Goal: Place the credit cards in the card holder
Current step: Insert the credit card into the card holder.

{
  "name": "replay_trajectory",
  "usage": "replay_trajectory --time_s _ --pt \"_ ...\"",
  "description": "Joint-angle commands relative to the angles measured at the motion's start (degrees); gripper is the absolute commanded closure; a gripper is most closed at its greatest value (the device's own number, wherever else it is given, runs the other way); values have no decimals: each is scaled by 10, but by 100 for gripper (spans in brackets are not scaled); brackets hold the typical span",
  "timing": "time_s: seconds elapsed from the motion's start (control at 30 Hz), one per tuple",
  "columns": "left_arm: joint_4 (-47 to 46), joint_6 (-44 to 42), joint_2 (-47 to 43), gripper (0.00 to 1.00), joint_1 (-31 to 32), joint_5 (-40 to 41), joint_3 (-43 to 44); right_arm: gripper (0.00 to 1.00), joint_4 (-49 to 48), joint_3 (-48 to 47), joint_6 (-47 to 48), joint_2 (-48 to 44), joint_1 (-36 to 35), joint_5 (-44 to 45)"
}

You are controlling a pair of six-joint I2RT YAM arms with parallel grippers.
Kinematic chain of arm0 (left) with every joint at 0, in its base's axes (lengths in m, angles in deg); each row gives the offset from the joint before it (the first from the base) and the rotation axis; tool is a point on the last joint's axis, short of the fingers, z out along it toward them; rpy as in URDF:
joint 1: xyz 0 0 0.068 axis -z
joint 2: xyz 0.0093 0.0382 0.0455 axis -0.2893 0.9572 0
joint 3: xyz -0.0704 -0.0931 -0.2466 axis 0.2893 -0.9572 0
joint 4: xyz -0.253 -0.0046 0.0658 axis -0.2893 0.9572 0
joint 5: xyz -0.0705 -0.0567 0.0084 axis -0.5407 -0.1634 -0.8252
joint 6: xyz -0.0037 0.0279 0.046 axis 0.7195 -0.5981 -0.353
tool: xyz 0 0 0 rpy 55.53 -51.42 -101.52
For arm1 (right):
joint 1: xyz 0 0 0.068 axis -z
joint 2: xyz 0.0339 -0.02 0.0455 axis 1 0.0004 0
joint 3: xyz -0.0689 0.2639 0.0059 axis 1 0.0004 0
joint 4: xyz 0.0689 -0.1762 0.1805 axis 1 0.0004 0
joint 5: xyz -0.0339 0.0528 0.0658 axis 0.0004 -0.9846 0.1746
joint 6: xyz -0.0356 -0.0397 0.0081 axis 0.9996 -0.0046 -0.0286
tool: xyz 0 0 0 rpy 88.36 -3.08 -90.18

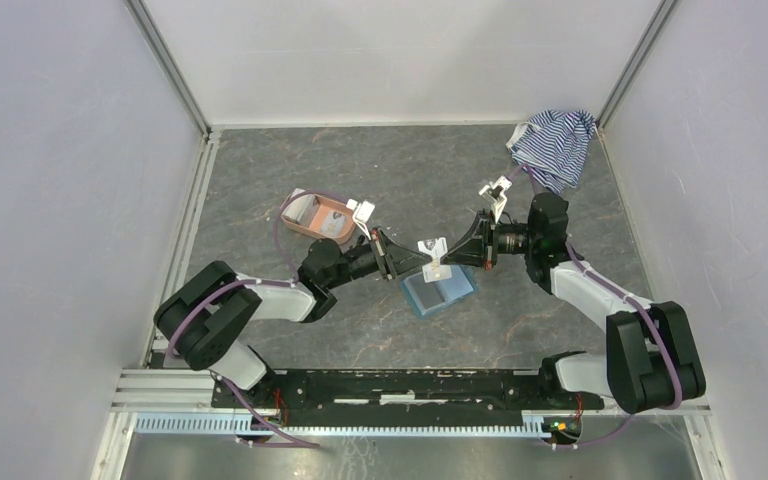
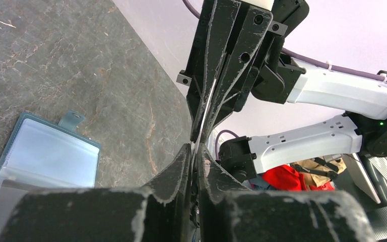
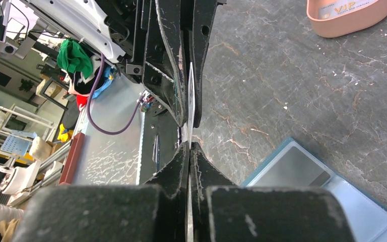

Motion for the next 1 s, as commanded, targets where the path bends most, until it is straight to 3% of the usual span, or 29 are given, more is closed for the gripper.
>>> replay_trajectory --time_s 0.0,0.13,0.17,0.2,0.3,0.47,0.57,0.73,0.97 --pt "-31 12 7 79 5 7 -5 100 -32 -4 5 -4 0 -12" --pt "12 -3 -11 37 5 25 -9 100 11 -8 43 -2 0 -5" --pt "27 -11 -24 8 5 32 -11 100 46 -15 73 0 0 -1" --pt "44 -19 -35 1 5 38 -12 100 77 -24 106 3 0 4" --pt "118 -61 -84 0 5 62 -14 100 126 -32 144 11 0 14" --pt "326 -172 -210 0 5 151 -8 100 236 -49 236 22 0 87" --pt "392 -182 -279 0 5 210 -26 100 259 -45 259 36 1 135" --pt "329 -117 -298 0 4 191 -88 100 280 -53 272 79 1 167" --pt "201 -51 -195 17 9 121 -99 100 295 -56 286 105 8 206"
